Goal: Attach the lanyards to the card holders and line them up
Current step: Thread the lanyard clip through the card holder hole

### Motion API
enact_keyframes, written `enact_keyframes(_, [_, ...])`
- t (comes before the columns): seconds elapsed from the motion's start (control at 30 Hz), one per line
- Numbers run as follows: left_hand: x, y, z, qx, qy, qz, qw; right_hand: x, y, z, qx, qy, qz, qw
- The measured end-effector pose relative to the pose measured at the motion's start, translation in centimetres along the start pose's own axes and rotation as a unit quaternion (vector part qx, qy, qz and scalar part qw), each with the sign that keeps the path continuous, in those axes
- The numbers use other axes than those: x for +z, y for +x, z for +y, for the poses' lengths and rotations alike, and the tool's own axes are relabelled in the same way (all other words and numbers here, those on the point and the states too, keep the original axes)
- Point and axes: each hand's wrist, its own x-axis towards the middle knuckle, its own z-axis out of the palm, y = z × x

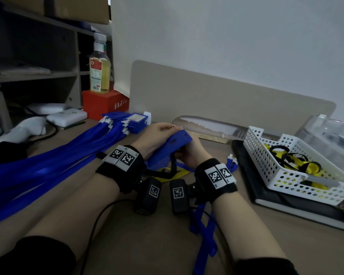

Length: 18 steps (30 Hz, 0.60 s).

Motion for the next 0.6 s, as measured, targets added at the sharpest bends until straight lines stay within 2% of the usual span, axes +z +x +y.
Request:
enact_keyframes(0.17, [0.1, 0.1, -0.1, 0.005, 0.008, 0.03, 1.0, 0.1, 0.0, 0.1, 0.01, -0.04, 0.018, 0.999])
enact_keyframes(0.27, [0.0, 0.3, -0.2, 0.002, 0.042, 0.04, 0.998, 0.3, -0.2, 0.0, 0.023, -0.099, 0.0, 0.995])
enact_keyframes(0.5, [-0.4, 0.2, 0.3, -0.018, 0.125, 0.001, 0.992, -0.6, -0.8, -1.0, -0.094, -0.181, 0.002, 0.979])
enact_keyframes(0.6, [-0.9, 0.3, 0.5, -0.014, 0.198, -0.021, 0.98, -1.4, -0.4, -1.1, -0.104, -0.195, 0.02, 0.975])
